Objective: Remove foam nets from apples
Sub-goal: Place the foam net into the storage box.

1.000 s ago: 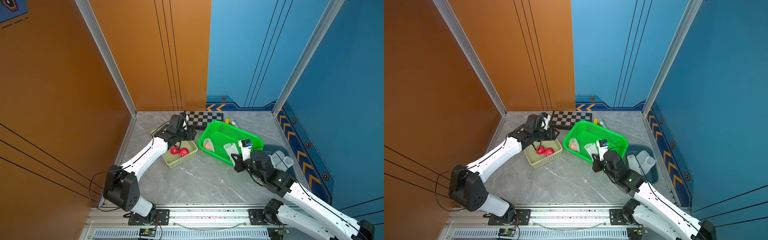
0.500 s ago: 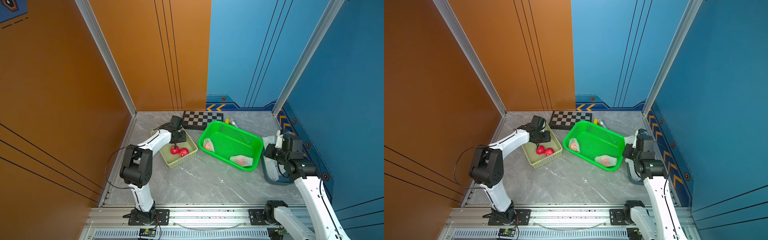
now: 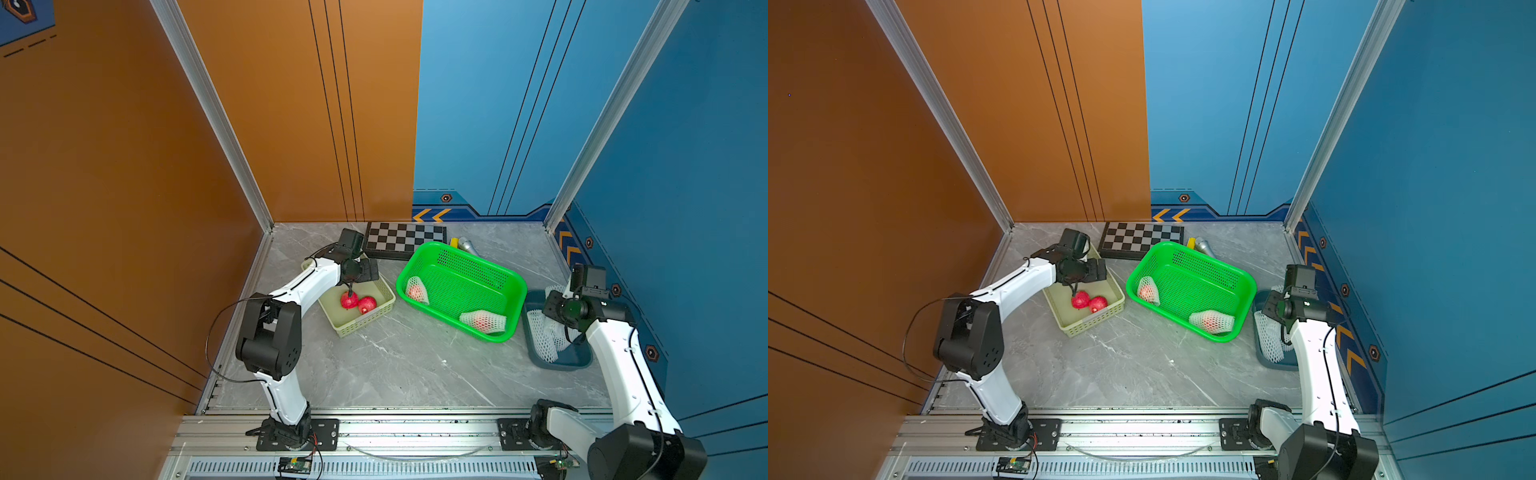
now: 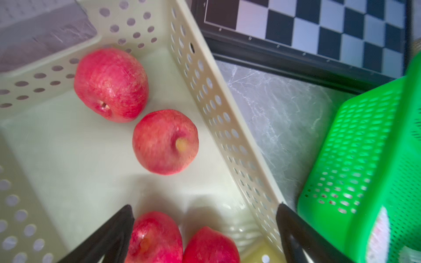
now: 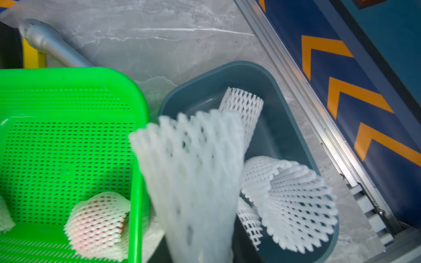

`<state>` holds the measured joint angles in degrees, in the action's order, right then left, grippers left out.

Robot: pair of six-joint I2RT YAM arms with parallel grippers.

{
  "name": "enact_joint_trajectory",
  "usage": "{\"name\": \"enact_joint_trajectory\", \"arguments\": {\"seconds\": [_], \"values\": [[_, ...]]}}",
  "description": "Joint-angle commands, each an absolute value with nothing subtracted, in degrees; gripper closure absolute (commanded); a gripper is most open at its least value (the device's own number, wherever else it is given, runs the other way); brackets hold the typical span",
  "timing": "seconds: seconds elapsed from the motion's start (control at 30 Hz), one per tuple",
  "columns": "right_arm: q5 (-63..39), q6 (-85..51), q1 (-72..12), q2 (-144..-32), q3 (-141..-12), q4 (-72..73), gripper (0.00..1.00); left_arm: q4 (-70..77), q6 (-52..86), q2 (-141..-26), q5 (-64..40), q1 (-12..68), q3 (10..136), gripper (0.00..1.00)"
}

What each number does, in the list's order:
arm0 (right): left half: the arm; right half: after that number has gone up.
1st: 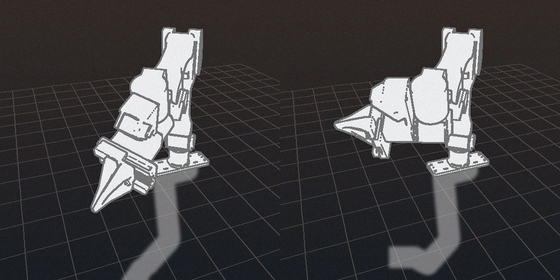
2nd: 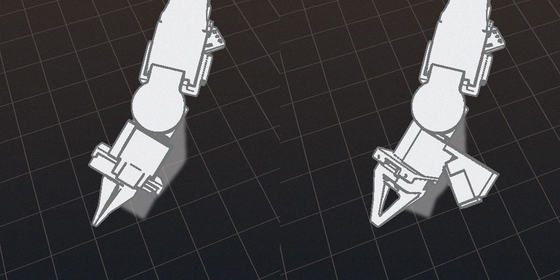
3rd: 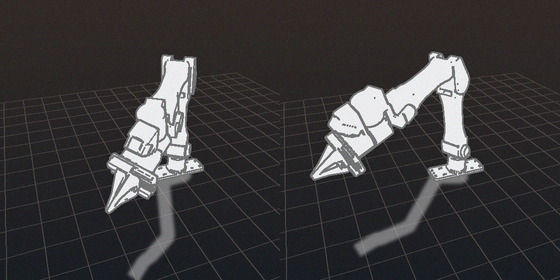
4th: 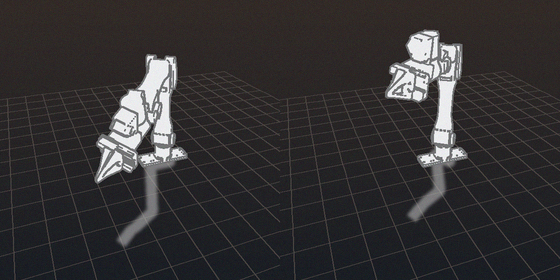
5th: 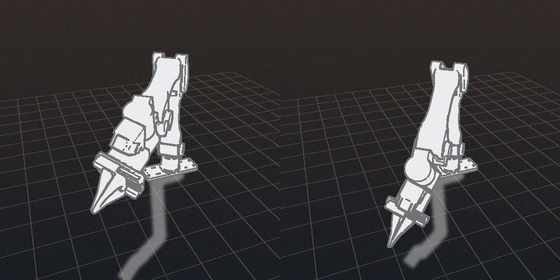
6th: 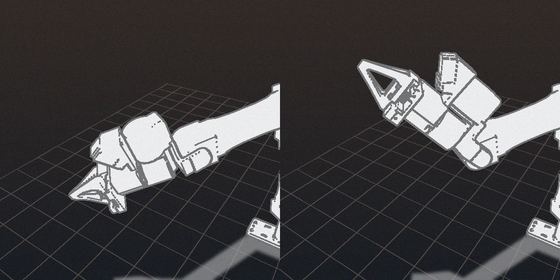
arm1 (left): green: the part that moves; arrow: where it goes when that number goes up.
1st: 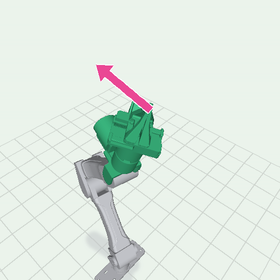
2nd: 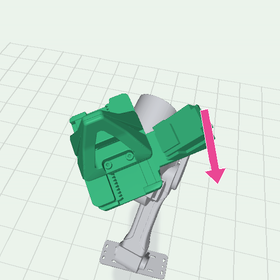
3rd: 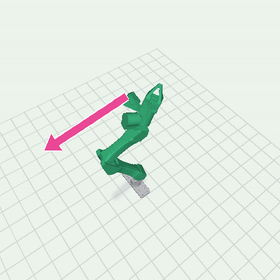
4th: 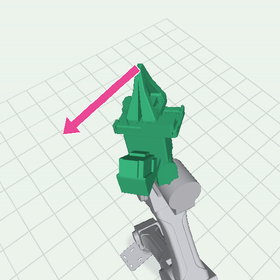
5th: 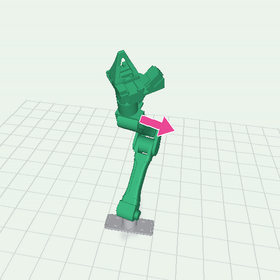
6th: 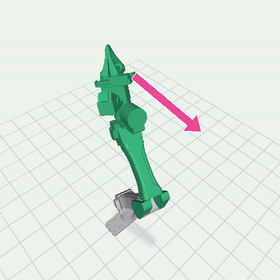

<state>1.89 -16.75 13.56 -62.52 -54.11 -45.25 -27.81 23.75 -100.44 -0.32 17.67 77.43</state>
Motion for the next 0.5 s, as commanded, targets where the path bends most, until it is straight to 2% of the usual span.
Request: {"name": "enact_joint_trajectory", "arguments": {"seconds": [0.0, 0.03, 0.1, 0.13, 0.3, 0.47], "values": [[3.2, -16.6, 15.1, -63.8, -52.7, -43.2, 0.39, -25.8, 21.0, -95.5, -7.7, 20.1, 76.3, 0.02], [2.8, -16.6, 15.5, -64.0, -52.5, -42.9, 0.31, -25.2, 20.1, -94.9, -9.8, 21.6, 76.4, 0.02], [1.9, -16.8, 16.0, -64.2, -52.5, -42.6, 0.22, -24.7, 19.0, -95.0, -14.7, 24.5, 77.5, 0.02], [2.1, -16.9, 16.2, -64.1, -52.5, -42.7, 0.09, -24.4, 19.0, -95.3, -16.7, 26.2, 78.1, 0.02], [-0.6, -17.7, 16.6, -61.5, -52.6, -42.7, 0.00, -17.3, 18.2, -97.0, -25.2, 35.9, 79.5, 0.02], [-5.3, -18.7, 16.5, -59.1, -53.6, -44.0, 0.00, -5.0, 18.0, -100.3, -33.4, 44.6, 81.3, 0.02]]}}
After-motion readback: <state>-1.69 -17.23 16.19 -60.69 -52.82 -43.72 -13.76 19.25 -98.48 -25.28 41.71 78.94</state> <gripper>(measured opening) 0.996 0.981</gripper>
